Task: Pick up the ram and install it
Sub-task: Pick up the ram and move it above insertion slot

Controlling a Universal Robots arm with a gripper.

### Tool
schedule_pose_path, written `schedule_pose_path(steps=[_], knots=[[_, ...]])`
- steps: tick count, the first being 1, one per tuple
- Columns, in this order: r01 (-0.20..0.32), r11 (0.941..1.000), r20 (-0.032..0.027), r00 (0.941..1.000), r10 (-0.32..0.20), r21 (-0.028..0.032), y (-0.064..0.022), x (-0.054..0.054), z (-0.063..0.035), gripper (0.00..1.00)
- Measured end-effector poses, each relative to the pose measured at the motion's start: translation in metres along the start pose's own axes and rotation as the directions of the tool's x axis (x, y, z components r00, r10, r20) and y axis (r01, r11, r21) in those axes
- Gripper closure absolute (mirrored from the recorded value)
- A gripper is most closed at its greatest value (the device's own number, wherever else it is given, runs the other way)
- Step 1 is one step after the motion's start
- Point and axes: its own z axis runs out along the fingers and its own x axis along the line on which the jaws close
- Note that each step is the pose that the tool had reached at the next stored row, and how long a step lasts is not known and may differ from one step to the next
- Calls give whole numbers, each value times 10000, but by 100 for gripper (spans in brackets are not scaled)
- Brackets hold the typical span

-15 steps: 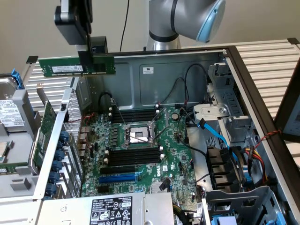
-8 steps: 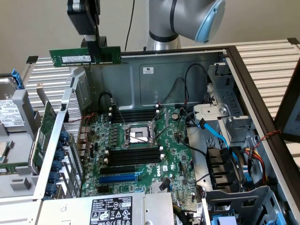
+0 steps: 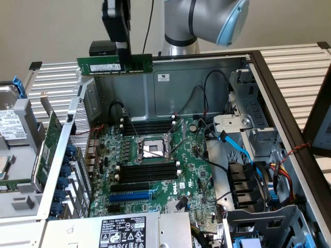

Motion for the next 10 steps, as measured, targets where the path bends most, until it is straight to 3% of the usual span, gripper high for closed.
schedule_pose_path(steps=[6, 10], knots=[[1, 10000, 2, 10000, -1, 2, -269, -26, 109, 88], [-84, 10000, 2, 10000, 84, 3, -324, -28, 183, 88]])
